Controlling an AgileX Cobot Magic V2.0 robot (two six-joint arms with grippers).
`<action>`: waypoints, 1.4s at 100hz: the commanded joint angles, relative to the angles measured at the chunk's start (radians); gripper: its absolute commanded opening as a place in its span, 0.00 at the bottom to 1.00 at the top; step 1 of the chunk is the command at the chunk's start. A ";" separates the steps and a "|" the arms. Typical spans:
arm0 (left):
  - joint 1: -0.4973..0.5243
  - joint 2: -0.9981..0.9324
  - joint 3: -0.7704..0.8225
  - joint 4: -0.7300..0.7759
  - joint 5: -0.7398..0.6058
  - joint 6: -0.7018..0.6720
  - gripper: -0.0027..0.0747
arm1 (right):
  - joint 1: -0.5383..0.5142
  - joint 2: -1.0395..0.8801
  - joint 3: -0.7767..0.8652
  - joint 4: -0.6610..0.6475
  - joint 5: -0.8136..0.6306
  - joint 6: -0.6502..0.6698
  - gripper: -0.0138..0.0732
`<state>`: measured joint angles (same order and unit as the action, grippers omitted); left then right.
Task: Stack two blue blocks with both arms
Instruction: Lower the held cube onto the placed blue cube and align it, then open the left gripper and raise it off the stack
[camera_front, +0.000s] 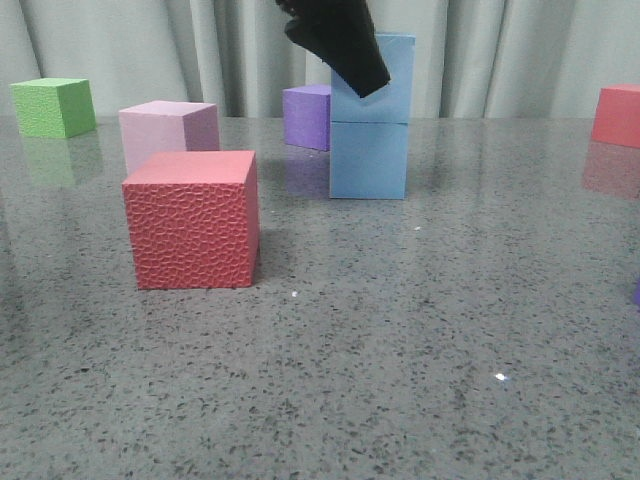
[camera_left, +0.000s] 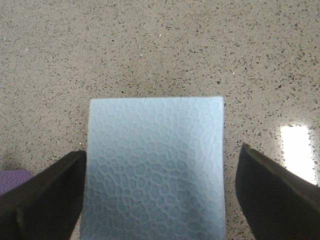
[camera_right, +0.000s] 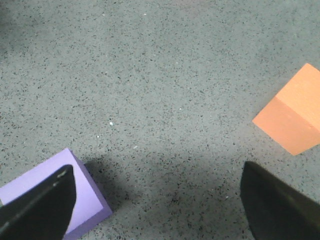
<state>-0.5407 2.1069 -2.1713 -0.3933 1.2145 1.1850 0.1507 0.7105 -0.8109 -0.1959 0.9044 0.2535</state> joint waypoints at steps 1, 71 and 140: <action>-0.007 -0.056 -0.036 -0.037 -0.036 0.002 0.80 | -0.006 -0.004 -0.025 -0.024 -0.054 -0.007 0.91; -0.007 -0.089 -0.177 -0.037 0.065 -0.198 0.80 | -0.006 -0.004 -0.025 -0.024 -0.054 -0.007 0.91; 0.230 -0.248 -0.223 0.028 0.040 -0.684 0.80 | -0.006 -0.004 -0.025 -0.024 -0.054 -0.007 0.91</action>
<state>-0.3627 1.9472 -2.3612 -0.3384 1.2646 0.5730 0.1507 0.7105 -0.8109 -0.1959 0.9044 0.2535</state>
